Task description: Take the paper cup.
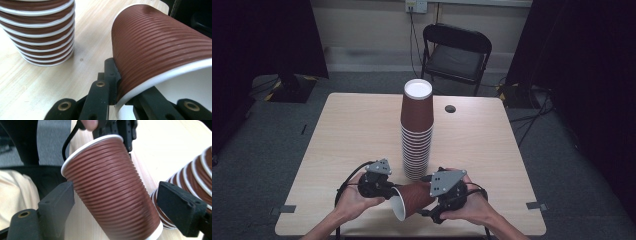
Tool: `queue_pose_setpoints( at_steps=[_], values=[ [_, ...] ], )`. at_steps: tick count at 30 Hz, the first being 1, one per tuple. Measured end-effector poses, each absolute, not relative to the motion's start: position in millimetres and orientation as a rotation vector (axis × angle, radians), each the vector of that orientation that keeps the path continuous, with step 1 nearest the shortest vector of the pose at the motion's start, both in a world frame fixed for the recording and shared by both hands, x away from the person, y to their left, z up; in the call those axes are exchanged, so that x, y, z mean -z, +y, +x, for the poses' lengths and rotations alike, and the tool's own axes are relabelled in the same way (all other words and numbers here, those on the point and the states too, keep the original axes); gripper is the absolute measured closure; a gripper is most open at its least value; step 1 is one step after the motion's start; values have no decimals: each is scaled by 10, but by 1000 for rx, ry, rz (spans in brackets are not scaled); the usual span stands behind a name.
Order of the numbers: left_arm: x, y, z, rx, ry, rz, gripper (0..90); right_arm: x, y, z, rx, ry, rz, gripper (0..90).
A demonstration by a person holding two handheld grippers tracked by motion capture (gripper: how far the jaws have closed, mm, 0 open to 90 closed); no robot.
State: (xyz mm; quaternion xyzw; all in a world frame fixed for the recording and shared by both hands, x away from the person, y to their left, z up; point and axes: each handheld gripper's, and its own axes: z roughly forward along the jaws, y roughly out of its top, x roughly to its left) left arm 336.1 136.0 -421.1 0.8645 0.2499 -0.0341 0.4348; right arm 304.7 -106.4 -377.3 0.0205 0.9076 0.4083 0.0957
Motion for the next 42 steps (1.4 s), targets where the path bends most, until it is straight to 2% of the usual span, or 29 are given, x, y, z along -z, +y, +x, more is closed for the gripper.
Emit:
queue_pose_setpoints(
  at_steps=[6,24,42],
  values=[
    [4230,1354,3371,122,628,2138,858,3835,-1016,3024,-1155,2694,1,151],
    [4208,1322,3474,219,665,2105,863,3954,-830,2999,-941,2649,-137,84],
    [4160,1187,3460,197,690,2127,859,4022,-621,2997,-912,2675,-173,87]
  ],
)
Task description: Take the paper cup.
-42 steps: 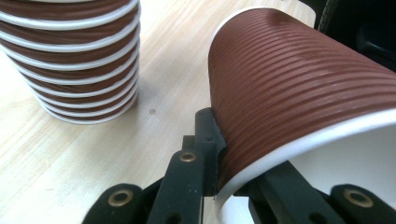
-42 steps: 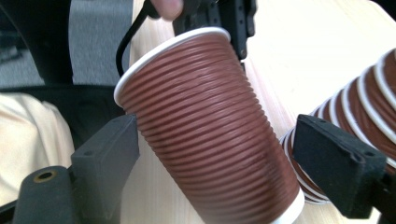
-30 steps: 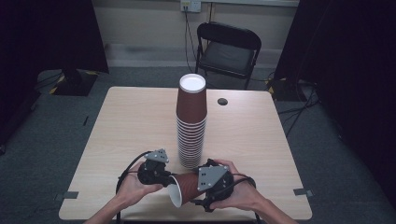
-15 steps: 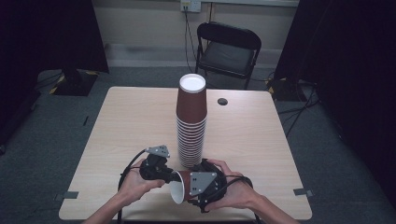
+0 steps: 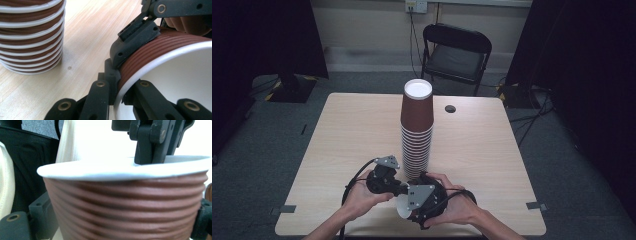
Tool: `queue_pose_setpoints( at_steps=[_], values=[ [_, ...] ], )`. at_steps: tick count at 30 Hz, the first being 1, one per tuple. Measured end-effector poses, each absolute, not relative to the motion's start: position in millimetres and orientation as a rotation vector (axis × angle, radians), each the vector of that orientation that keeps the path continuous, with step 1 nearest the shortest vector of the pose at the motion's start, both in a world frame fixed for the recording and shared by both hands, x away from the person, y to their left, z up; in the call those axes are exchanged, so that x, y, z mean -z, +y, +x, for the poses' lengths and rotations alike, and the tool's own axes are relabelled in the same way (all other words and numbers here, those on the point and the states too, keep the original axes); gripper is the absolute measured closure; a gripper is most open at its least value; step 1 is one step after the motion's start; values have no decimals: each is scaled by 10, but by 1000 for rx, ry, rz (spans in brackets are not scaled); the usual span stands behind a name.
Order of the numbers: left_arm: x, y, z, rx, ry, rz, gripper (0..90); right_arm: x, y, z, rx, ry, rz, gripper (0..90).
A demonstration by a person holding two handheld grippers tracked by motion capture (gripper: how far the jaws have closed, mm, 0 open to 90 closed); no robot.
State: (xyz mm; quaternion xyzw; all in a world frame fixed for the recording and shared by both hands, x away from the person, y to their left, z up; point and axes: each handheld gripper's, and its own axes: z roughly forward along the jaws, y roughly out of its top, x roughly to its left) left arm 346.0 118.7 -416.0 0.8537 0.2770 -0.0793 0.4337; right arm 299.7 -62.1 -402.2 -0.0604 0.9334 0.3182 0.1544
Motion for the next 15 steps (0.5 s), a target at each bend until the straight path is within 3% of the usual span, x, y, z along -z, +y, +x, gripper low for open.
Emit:
queue_pose_setpoints(
  at_steps=[15],
  values=[
    [4162,1277,3417,163,684,2076,791,4018,-699,2996,-960,2675,-92,112]
  ],
)
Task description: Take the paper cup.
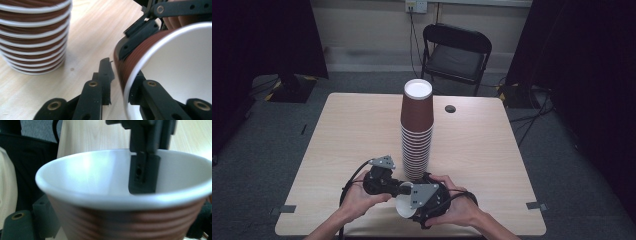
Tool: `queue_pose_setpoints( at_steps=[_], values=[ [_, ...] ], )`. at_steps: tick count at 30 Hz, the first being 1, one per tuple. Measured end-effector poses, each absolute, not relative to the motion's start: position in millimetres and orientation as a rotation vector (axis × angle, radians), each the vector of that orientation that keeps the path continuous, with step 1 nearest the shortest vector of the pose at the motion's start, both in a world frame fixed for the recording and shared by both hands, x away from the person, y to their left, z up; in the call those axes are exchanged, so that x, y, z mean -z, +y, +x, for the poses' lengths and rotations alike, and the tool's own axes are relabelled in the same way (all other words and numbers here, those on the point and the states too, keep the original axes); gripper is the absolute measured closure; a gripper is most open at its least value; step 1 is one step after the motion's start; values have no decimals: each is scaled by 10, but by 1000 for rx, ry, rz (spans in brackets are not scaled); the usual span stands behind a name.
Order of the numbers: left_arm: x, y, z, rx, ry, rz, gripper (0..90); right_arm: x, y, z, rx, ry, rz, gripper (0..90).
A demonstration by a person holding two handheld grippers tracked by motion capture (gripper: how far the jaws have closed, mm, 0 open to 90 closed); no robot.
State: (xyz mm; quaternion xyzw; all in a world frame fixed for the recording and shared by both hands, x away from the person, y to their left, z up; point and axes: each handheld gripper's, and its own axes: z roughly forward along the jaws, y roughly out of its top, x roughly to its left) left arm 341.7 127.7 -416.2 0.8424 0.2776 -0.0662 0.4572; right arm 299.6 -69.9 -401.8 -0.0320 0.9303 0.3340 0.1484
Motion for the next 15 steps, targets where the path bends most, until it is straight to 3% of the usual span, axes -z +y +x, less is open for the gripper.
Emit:
queue_pose_setpoints(
  at_steps=[15],
  values=[
    [4100,1461,3373,65,673,1950,707,4047,-887,3080,-1100,2645,83,116]
  ],
)
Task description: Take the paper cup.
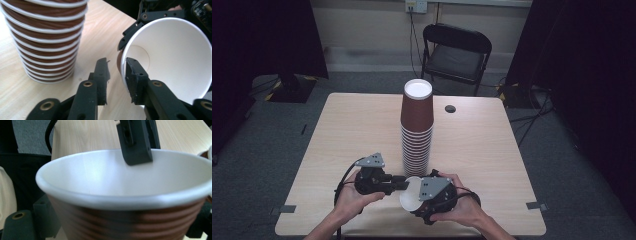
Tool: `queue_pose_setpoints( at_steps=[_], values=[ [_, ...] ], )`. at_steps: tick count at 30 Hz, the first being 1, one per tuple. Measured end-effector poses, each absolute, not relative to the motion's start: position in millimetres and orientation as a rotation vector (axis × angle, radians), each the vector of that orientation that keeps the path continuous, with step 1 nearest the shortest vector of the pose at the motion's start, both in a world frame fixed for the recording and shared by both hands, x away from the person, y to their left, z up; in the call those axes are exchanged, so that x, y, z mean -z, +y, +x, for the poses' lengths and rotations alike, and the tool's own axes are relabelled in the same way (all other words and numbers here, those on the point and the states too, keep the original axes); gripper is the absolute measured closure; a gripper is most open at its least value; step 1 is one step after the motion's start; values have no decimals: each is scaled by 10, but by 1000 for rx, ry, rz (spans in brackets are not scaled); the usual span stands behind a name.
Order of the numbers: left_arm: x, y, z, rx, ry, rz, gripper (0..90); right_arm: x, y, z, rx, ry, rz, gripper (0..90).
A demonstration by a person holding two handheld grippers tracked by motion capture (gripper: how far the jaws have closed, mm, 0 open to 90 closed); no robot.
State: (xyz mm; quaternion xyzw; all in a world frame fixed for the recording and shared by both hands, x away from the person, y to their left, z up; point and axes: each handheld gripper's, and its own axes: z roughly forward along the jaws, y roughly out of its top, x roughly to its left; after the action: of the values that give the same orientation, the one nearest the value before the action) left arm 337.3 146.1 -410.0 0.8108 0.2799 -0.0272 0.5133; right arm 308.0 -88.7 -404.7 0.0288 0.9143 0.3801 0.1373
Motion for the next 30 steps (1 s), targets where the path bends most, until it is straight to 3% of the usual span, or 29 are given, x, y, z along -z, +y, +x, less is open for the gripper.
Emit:
queue_pose_setpoints(
  at_steps=[13,30],
  values=[
    [4126,1601,3346,-16,692,1882,583,4084,-1045,3203,-1191,2605,251,118],
    [4187,1865,3303,-205,796,1818,153,4080,-1395,3287,-1290,2524,486,118]
  ],
)
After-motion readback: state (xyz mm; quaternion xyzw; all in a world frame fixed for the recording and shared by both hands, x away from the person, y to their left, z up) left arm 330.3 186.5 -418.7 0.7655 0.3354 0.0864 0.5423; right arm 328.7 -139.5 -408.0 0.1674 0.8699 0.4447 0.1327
